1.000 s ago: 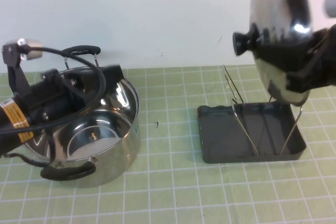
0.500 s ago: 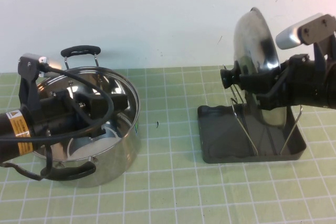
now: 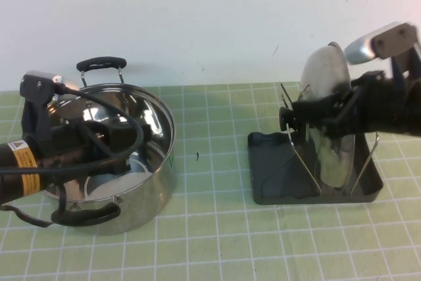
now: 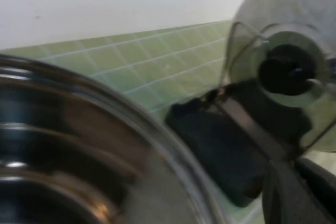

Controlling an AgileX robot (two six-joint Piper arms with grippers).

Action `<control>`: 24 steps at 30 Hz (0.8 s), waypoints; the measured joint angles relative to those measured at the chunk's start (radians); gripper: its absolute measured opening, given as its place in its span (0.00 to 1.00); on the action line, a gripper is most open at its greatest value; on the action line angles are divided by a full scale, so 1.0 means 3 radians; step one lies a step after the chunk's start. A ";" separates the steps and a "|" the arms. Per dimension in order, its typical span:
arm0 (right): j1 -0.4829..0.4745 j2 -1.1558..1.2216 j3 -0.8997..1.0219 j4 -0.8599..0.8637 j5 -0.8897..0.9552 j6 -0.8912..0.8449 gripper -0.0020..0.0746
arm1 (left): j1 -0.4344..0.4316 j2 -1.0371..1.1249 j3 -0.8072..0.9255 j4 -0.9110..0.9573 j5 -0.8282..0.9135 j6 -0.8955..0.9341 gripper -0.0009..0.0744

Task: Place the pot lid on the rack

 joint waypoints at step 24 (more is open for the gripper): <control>-0.0549 -0.2859 0.1001 -0.0380 0.0427 -0.0259 0.03 | 0.0329 -0.2637 0.0767 0.1332 0.1629 -0.0907 0.01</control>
